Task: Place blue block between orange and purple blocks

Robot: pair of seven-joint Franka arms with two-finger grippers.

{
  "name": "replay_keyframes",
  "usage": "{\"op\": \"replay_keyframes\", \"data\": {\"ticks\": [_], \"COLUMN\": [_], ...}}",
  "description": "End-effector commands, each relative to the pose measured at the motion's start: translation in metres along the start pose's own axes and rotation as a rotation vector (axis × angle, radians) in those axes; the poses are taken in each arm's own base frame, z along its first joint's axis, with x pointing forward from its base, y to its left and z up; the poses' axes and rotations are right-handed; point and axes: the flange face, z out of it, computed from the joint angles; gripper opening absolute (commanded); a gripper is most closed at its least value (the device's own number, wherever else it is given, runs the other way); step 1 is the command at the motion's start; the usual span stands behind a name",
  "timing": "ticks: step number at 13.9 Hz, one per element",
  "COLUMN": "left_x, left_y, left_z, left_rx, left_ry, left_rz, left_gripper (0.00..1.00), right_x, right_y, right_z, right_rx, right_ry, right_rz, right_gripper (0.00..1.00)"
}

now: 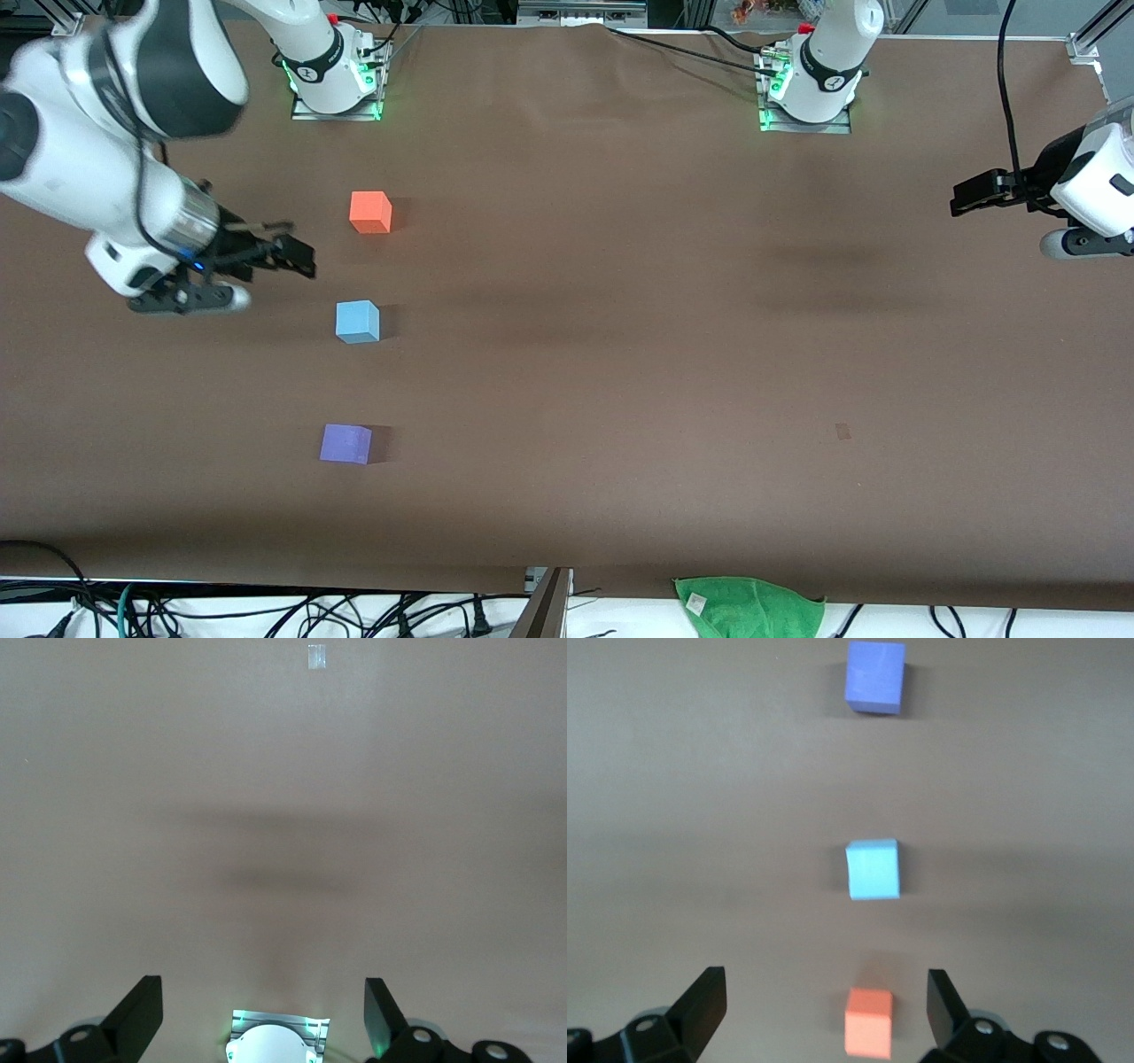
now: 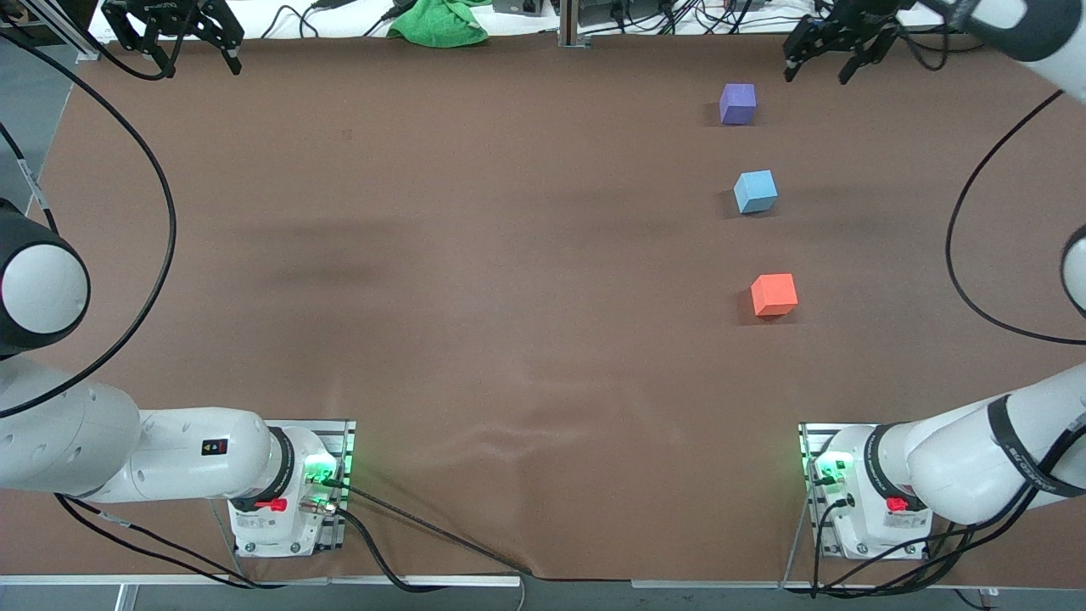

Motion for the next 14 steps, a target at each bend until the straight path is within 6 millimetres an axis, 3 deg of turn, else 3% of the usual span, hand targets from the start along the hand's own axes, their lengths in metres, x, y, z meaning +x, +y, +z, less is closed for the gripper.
{"op": "replay_keyframes", "data": {"ticks": [1,5,14], "left_x": [0.002,0.002,0.002], "left_y": [0.001,0.000,0.000], "left_z": [-0.007,-0.007,-0.007], "left_rx": [-0.015,-0.018,-0.020], "left_ry": [0.009,0.009,0.008], "left_rz": [0.016,0.015,0.016], "left_gripper": [1.00,1.00,1.00], "right_x": [-0.032,-0.052,-0.049], "right_y": [0.010,0.025,0.038], "right_z": [-0.041,-0.064,-0.081], "right_rx": [-0.050,-0.038,-0.087], "right_ry": [-0.012,-0.003,0.028], "right_rz": [-0.049,-0.109,-0.090], "right_gripper": [1.00,1.00,1.00]}}
